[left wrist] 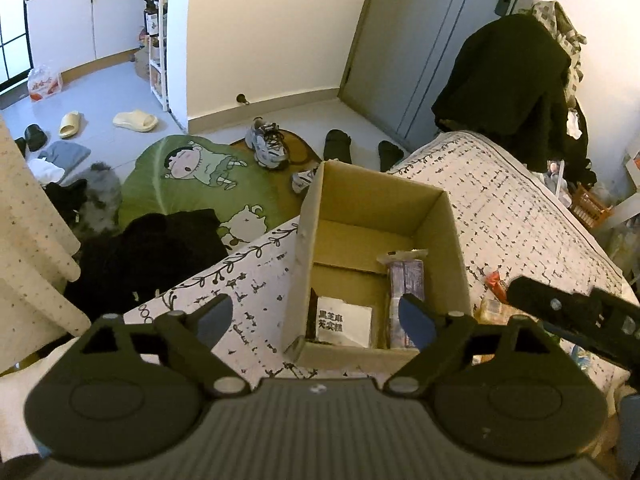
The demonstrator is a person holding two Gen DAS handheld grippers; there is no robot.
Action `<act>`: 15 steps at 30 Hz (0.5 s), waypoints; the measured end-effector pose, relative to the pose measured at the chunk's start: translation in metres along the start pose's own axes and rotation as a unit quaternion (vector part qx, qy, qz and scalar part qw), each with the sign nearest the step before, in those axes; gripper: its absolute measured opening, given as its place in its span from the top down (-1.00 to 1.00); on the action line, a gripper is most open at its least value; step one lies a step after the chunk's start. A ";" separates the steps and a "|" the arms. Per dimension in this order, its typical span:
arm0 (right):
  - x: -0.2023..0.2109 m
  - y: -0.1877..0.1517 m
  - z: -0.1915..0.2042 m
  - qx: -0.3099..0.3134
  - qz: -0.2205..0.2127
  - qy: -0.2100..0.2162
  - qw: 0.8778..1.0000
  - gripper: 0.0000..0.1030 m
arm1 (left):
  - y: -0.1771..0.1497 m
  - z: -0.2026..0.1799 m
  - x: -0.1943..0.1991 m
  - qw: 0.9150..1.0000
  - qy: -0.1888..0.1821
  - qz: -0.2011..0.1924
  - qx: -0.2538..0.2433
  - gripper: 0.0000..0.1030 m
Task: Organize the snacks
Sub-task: 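Carry both packs into the cardboard box and open both grippers, then withdraw both grippers from the box back toward the snack pile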
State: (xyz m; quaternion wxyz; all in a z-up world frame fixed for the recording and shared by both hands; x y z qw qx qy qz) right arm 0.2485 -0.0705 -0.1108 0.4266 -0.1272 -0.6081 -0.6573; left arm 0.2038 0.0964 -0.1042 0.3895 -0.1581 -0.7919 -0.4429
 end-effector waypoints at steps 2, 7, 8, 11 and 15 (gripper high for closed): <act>0.007 -0.001 -0.003 -0.009 -0.003 -0.003 1.000 -0.79 | -0.001 0.001 0.005 1.000 -0.003 -0.002 0.005 -0.75; 0.021 -0.002 -0.010 -0.010 -0.014 -0.019 1.000 -0.93 | -0.003 -0.004 0.020 1.000 -0.009 -0.021 -0.004 -0.99; 0.024 -0.002 -0.012 -0.015 -0.015 -0.021 1.000 -0.93 | -0.004 -0.005 0.023 1.000 -0.011 -0.023 -0.005 -0.99; 0.034 -0.003 -0.022 -0.029 -0.023 -0.033 0.999 -0.99 | -0.005 -0.008 0.032 0.999 -0.022 -0.029 -0.005 -0.99; 0.046 -0.007 -0.035 -0.048 -0.034 -0.042 0.997 -0.99 | -0.006 -0.016 0.044 0.998 -0.032 -0.040 -0.022 -1.00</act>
Point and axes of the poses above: each gripper's, at about its wrist camera, not at the fingertips, and x roughly against the way its jaws point, z to its left, y to its top, the point moved 5 cm from there along -x, roughly the way its jaws point, and after that the axes turned 10 degrees about x, right-handed, at the moved point
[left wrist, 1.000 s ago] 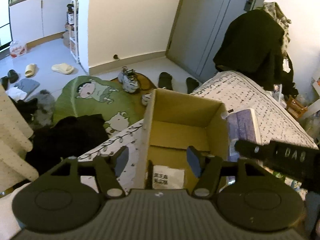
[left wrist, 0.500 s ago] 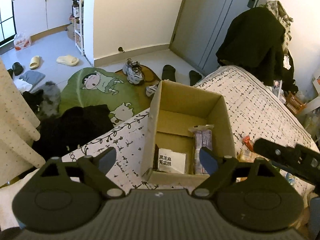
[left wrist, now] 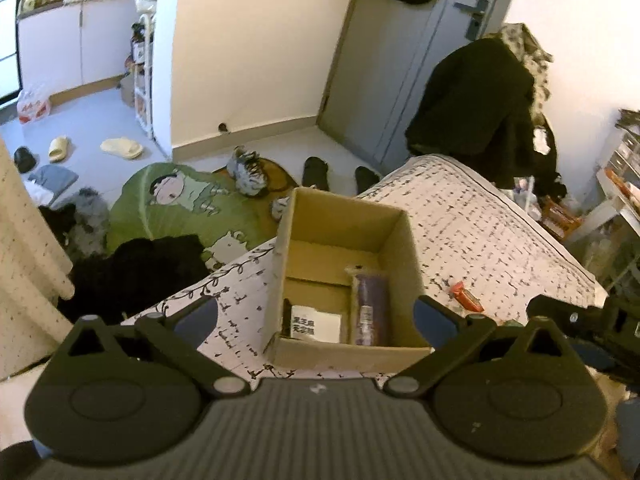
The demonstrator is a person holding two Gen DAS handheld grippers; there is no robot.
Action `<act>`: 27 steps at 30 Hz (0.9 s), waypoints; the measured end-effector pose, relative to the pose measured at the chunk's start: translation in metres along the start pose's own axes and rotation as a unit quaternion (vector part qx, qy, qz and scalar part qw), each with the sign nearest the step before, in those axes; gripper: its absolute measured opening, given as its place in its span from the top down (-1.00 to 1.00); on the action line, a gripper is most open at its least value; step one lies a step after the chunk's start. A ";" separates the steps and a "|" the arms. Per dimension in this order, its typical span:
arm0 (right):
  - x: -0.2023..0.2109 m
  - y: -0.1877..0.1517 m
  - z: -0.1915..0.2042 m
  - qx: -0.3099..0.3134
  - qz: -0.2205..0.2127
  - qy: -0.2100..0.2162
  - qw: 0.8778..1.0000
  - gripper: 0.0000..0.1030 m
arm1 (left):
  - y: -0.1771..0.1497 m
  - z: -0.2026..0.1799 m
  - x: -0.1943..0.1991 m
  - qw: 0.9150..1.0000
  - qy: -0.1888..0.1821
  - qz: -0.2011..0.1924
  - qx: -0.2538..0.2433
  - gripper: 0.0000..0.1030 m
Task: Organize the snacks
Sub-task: 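Withdraw both grippers from the box back toward the snack pile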
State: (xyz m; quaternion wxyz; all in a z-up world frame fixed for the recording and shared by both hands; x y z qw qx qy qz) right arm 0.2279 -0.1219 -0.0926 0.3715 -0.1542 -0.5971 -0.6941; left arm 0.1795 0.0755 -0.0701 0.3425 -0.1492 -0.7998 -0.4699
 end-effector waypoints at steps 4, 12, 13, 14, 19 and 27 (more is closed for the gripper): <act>0.012 -0.007 -0.016 -0.021 -0.001 -0.011 1.000 -0.99 | -0.002 -0.004 0.006 1.000 -0.009 0.004 -0.001 -1.00; 0.040 -0.018 -0.051 -0.062 -0.017 -0.036 0.997 -0.99 | -0.011 -0.015 0.017 1.000 -0.018 0.013 -0.015 -0.99; 0.042 -0.021 -0.055 -0.067 -0.016 -0.039 0.997 -0.99 | -0.013 -0.017 0.017 1.000 -0.014 0.014 -0.016 -0.99; 0.044 -0.023 -0.058 -0.070 -0.015 -0.044 0.996 -0.99 | -0.015 -0.019 0.018 1.000 -0.015 0.016 -0.016 -0.99; 0.055 -0.031 -0.073 -0.079 -0.016 -0.070 0.994 -0.99 | -0.025 -0.029 0.020 0.999 -0.027 0.029 -0.013 -0.99; 0.062 -0.043 -0.101 -0.117 -0.014 -0.117 0.986 -0.98 | -0.043 -0.053 0.018 0.998 -0.043 0.033 -0.018 -0.99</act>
Point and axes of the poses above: each gripper's, at about its wrist camera, not at the fingertips, and x roughly against the way its jaws point, z to its left, y to its top, the point moved 5 cm from there along -x, roughly the way its jaws point, and after that the axes turned 10 degrees about x, right-handed, at the moved point
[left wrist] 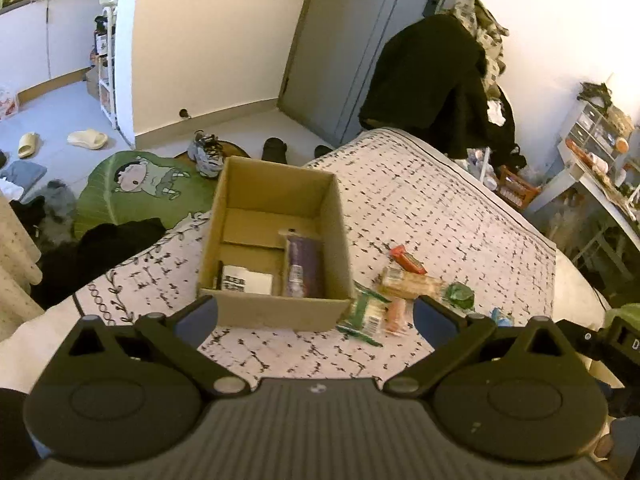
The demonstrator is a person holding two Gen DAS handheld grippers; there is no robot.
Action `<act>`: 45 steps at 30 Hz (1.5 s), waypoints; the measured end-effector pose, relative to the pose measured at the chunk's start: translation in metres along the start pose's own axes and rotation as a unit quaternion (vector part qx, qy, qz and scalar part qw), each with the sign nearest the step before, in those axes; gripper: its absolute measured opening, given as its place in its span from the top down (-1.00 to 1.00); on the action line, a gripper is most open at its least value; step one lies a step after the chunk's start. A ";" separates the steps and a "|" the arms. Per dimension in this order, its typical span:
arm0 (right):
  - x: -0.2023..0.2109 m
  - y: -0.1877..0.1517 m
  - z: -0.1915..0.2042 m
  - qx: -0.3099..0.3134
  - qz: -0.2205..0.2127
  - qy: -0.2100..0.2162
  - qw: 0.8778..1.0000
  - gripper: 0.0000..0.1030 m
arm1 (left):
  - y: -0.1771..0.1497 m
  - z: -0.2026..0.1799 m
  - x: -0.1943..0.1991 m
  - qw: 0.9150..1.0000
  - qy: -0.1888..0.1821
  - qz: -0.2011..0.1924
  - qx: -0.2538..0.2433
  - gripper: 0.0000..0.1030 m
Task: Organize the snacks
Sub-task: 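Withdraw both grippers from the box back toward the snack pile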
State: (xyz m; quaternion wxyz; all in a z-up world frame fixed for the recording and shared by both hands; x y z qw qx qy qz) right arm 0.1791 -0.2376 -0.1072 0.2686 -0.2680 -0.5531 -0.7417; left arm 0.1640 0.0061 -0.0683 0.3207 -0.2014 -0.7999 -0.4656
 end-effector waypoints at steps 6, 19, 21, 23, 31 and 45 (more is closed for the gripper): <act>-0.010 -0.004 -0.010 -0.032 0.018 0.004 0.999 -0.83 | -0.011 -0.016 -0.011 1.000 -0.006 0.000 0.011 -0.99; -0.033 -0.013 -0.035 -0.115 0.055 -0.009 0.992 -0.41 | -0.035 -0.043 -0.050 0.999 -0.034 0.009 0.017 -0.94; -0.037 -0.015 -0.037 -0.121 0.061 -0.011 0.991 -0.40 | -0.039 -0.047 -0.057 0.999 -0.045 0.010 0.015 -0.93; -0.041 -0.016 -0.038 -0.125 0.067 -0.013 0.990 -0.38 | -0.043 -0.051 -0.064 0.999 -0.049 0.007 0.010 -0.92; -0.062 -0.021 -0.044 -0.143 0.093 -0.014 0.985 -0.10 | -0.057 -0.061 -0.102 0.998 -0.056 0.010 0.008 -0.87; -0.102 -0.028 -0.040 -0.145 0.141 -0.030 0.979 -0.04 | -0.071 -0.060 -0.171 1.000 -0.018 0.017 -0.005 -0.85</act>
Point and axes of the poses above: each gripper's, at about its wrist camera, not at the fingertips, and x roughly against the way its jaws point, z to its left, y to its top, the point moved 5 cm from there along -x, roughly the way its jaws point, and after that the axes turned 10 degrees about x, right-handed, at the moved point
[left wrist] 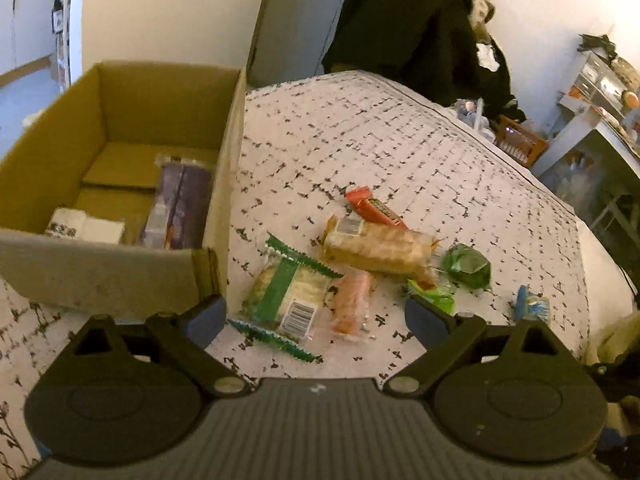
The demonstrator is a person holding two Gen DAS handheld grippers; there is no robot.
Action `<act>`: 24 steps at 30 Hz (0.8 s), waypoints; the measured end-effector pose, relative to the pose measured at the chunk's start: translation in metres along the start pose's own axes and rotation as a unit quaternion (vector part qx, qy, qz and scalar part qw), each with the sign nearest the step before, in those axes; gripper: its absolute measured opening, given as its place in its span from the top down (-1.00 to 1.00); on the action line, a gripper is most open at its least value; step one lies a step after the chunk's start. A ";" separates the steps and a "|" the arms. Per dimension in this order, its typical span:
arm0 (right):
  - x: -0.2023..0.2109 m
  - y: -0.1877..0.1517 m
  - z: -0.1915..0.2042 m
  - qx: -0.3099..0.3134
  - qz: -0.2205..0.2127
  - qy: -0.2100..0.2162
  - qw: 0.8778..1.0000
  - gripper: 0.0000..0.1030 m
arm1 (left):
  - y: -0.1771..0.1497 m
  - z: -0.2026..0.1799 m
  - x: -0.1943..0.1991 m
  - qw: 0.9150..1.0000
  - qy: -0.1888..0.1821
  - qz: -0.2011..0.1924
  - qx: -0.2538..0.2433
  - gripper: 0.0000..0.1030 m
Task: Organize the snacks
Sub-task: 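Withdraw both grippers from the box back toward the snack pile, then grasp the green-striped cracker pack with the left gripper while the right grasps the blue wrapper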
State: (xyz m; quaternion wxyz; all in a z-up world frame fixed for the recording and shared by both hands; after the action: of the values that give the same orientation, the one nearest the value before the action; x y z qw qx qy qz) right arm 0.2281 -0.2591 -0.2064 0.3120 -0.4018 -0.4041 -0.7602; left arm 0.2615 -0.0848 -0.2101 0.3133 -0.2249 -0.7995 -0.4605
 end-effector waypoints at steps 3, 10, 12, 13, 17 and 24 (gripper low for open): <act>-0.001 0.001 0.002 0.002 -0.003 -0.003 1.000 -0.04 | -0.002 0.002 -0.005 1.000 0.012 -0.007 -0.002 -0.85; -0.006 -0.001 0.001 0.006 -0.006 -0.033 0.999 -0.03 | -0.006 0.015 -0.014 0.999 0.033 -0.018 0.011 -0.85; -0.008 -0.001 0.002 0.010 -0.008 -0.043 0.999 -0.03 | -0.008 0.019 -0.015 0.999 0.033 -0.022 0.012 -0.85; -0.010 -0.001 0.001 0.008 -0.006 -0.048 0.999 -0.03 | -0.009 0.021 -0.015 0.999 0.036 -0.023 0.011 -0.85; -0.017 -0.004 0.001 0.004 0.004 -0.054 0.999 -0.03 | -0.013 0.029 -0.019 0.998 0.045 -0.031 0.018 -0.85; -0.024 -0.002 0.001 0.004 0.005 -0.072 0.997 -0.04 | -0.016 0.038 -0.029 0.997 0.058 -0.040 0.025 -0.85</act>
State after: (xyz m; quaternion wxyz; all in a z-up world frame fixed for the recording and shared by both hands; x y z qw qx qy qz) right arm 0.2384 -0.2535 -0.2275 0.2875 -0.4564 -0.4267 -0.7259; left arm 0.2603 -0.0611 -0.2545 0.3456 -0.1578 -0.7996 -0.4650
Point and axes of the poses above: each gripper's, at about its wrist camera, not at the fingertips, and x roughly against the way its jaws point, z to its left, y to its top, the point moved 5 cm from there along -x, roughly the way its jaws point, and after that the axes turned 10 degrees about x, right-handed, at the moved point
